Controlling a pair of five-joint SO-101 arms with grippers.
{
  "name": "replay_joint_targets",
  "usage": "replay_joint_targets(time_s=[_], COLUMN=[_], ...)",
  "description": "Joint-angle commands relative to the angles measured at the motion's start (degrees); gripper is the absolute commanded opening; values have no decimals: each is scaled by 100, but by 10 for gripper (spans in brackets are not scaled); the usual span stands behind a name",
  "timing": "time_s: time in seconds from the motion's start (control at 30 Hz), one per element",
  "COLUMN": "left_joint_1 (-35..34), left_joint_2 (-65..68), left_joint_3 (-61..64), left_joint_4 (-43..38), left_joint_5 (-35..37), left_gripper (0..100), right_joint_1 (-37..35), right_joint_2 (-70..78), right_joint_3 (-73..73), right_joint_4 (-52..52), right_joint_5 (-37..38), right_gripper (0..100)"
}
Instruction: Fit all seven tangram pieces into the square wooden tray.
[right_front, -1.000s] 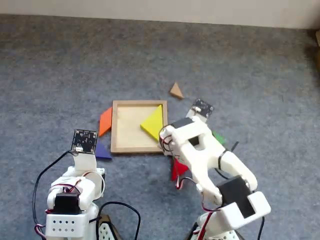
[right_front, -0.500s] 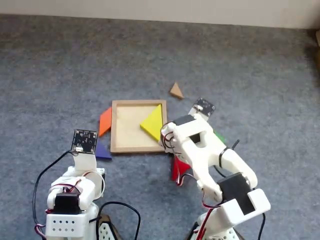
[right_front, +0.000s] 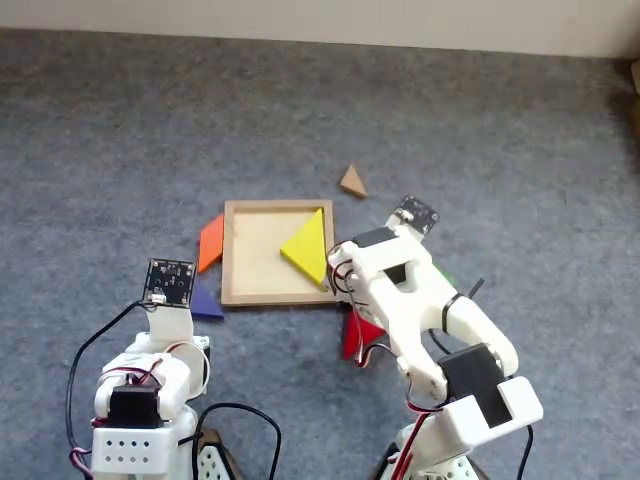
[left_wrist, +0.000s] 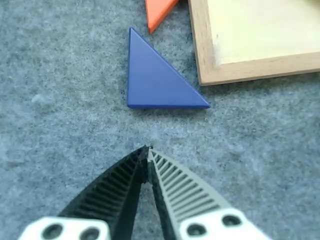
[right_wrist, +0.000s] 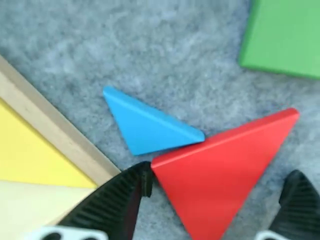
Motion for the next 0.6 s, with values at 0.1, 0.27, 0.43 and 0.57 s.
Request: replay_joint_targets(time_s=[0.1,0.27,0.43,0.57], left_joint_1=[-57,-57,-57,-57], left_joint_2=[-92,-92,-92,-92], left_joint_3=[110,110,110,110], left_joint_4=[18,18,18,18], left_joint_5=[-35,-35,-35,-35], left_gripper=[8,8,8,8], right_joint_1=[277,286,409,391], right_joint_2=[-136,-119,-119,-119], right_joint_3=[-356,-321,-347,-321], right_joint_4=[-365,-593,-602,-602], right_joint_5=[-105,-114,-273,-273], right_gripper=[385,385,385,385])
